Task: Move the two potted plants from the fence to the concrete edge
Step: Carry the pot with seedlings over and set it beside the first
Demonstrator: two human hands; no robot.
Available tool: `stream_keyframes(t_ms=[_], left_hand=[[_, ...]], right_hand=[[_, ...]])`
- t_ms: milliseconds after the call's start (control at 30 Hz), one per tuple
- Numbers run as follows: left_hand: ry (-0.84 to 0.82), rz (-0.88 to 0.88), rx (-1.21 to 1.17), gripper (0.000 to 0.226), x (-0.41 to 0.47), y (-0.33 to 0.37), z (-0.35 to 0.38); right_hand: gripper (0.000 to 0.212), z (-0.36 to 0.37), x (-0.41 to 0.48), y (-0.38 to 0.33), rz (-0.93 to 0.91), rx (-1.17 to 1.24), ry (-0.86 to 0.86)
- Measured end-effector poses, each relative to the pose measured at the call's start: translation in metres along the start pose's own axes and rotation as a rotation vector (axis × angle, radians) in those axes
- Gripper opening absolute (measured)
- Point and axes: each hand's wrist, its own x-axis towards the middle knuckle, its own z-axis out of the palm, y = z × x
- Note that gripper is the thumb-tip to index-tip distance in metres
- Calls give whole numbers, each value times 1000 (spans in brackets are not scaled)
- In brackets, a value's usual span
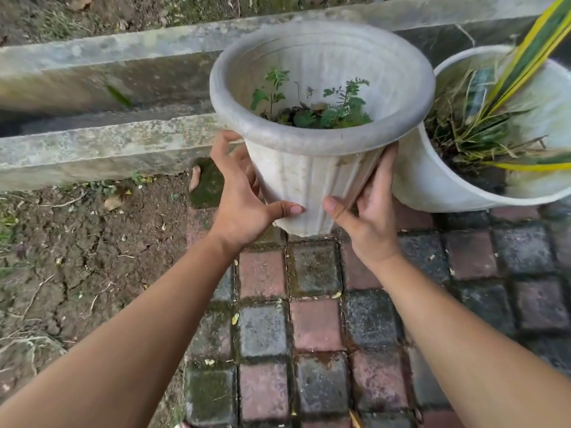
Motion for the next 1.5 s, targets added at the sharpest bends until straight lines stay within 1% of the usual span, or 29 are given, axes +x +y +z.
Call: stream_keyframes(t_ms=[100, 167, 300, 367, 400, 433, 467, 500, 533, 600, 633, 667, 700, 733, 767, 800, 833, 900, 933, 967, 1033, 1100, 1200, 1333, 1500], left_hand=[[-11, -73, 18, 131, 3, -15, 4], [0, -113, 29, 128, 2, -23, 6], [-32, -164, 52, 126, 0, -33, 5], [-56, -166, 106, 118, -4, -36, 5], [-50, -166, 163, 107, -9, -38, 7], [-39, -162, 228, 85, -15, -40, 10], [-38, -155, 286, 59, -22, -42, 13], [-53, -150, 333, 40, -28, -44, 16], [-67, -159, 369, 30, -32, -45, 19], [-85, -170, 379, 22, -40, -38, 18], [-88, -171, 326, 24, -42, -30, 16], [-74, -176, 244, 37, -43, -21, 13], [-47, -187, 166, 59, -46, -8, 8], [-14, -203, 82, 72, -49, 3, 1], [30, -228, 5, 71, -53, 12, -6], [76, -265, -80, 62, -56, 20, -14], [110, -287, -175, 52, -58, 26, -21], [137, -298, -313, 32, -60, 41, -30], [132, -303, -340, 28, -61, 49, -32], [123, -307, -330, 29, -60, 57, -32], [102, -328, -234, 46, -60, 70, -27], [80, -363, -149, 66, -60, 77, -20], [83, -417, -125, 81, -58, 83, -16], [90, -469, -158, 100, -46, 90, -21], [18, -498, -88, 106, -16, 101, -25]], right_hand=[[120, 3, -1, 14, 36, -20, 7], [118, 3, -3, 21, 34, -14, 15], [121, -2, -4, 22, 22, 56, 21], [107, -6, -9, 25, 33, 81, 45], [99, -8, -12, 29, 47, 60, 68], [93, -11, -17, 33, 65, 35, 88], [90, -15, -23, 36, 78, 27, 103], [88, -19, -29, 37, 86, 26, 115], [85, -20, -34, 40, 97, 24, 120], [80, -22, -43, 42, 143, 22, 103], [80, -24, -46, 39, 174, 27, 91], [80, -27, -48, 34, 206, 40, 82], [78, -29, -49, 27, 238, 66, 78], [72, -32, -49, 18, 271, 98, 80], [64, -36, -50, 8, 295, 131, 84], [56, -39, -50, -2, 309, 174, 92], [52, -44, -50, -13, 329, 221, 107], [53, -49, -47, -35, 377, 293, 143], [52, -49, -44, -46, 383, 297, 146], [50, -49, -43, -56, 380, 280, 135], [53, -47, -40, -73, 380, 188, 94], [66, -45, -38, -82, 380, 41, 57], [80, -41, -33, -84, 388, -185, 44], [85, -38, -29, -90, 422, -209, 59], [85, -28, -36, -94, 490, -153, 181]])
